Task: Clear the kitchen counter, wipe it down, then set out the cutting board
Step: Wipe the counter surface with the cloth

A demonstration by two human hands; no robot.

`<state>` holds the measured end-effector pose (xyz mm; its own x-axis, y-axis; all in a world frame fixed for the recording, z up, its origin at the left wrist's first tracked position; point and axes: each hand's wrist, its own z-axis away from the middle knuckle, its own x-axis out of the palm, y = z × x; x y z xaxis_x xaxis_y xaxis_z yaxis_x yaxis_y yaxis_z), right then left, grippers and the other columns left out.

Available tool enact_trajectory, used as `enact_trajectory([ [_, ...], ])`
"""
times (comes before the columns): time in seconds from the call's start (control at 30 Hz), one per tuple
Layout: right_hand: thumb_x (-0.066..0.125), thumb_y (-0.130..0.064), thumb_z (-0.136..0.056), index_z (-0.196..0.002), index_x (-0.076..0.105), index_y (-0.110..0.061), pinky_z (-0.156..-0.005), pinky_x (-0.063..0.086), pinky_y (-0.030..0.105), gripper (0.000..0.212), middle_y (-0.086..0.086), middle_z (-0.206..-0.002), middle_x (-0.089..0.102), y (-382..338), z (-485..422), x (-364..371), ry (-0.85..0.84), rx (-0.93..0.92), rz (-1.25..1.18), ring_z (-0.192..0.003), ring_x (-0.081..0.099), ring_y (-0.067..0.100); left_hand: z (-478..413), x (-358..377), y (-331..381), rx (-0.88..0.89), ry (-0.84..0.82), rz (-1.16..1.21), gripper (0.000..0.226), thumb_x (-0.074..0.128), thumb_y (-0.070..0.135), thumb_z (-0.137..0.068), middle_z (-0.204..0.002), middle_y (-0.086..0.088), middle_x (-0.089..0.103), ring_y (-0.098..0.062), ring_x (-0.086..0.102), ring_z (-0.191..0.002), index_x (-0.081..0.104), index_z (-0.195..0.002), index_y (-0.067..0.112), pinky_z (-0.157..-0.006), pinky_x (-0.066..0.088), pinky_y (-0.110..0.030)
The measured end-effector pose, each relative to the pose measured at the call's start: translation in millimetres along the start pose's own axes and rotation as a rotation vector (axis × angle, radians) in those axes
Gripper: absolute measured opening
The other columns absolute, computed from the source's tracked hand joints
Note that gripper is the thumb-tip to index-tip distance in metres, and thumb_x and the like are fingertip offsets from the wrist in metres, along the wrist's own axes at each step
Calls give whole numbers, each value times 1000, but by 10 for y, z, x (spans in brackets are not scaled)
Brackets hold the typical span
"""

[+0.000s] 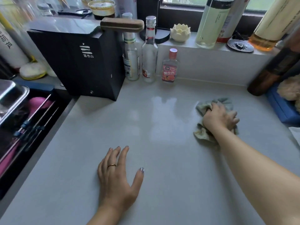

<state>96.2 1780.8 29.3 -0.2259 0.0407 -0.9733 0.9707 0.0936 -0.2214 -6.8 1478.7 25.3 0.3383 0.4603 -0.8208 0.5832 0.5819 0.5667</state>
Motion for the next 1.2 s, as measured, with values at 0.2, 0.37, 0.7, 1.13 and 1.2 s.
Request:
enact_trajectory([
  [0.2, 37, -21, -87, -129, 43, -29, -92, 27, 40, 43, -3, -145, 38, -1282, 322, 234, -109, -362, -47, -116, 34, 34, -20, -1, -16, 48, -7, -33, 71, 42, 50, -64, -126, -18, 56, -39, 45, -124, 54, -121, 10, -96, 34, -50],
  [0.37, 44, -16, -80, -128, 43, -26, -89, 27, 39, 49, -1, -144, 39, -1577, 889, 250, -180, -596, -59, -116, 34, 32, -33, -20, -2, 64, 18, -39, 71, 42, 49, -63, -122, -21, 58, -42, 48, -120, 56, -119, 6, -94, 37, -56],
  [0.7, 30, -31, -79, -125, 53, -34, -87, 30, 30, 51, -17, -139, 49, -208, 1929, -286, -142, -274, -333, -112, 47, 25, -37, -106, -41, 155, 45, 155, 67, 39, 43, -62, -112, -21, 66, -45, 51, -116, 61, -111, 4, -90, 39, -59],
  [1.13, 45, -14, -93, -128, 53, -24, -98, 30, 41, 38, -2, -143, 47, 2291, 2498, -989, 78, 459, -97, -117, 39, 37, 599, -18, 258, 512, -219, 136, 58, 41, 45, -59, -105, -7, 71, -17, 42, -112, 47, -114, 28, -107, -2, -21],
  [1.2, 43, -18, -94, -129, 51, -27, -97, 30, 40, 37, -5, -143, 46, 2513, 2454, -996, 69, 441, -71, -116, 38, 34, 740, 2, 378, 487, -222, 127, 59, 40, 46, -57, -104, -7, 72, -21, 52, -112, 46, -113, 29, -103, 8, -26],
])
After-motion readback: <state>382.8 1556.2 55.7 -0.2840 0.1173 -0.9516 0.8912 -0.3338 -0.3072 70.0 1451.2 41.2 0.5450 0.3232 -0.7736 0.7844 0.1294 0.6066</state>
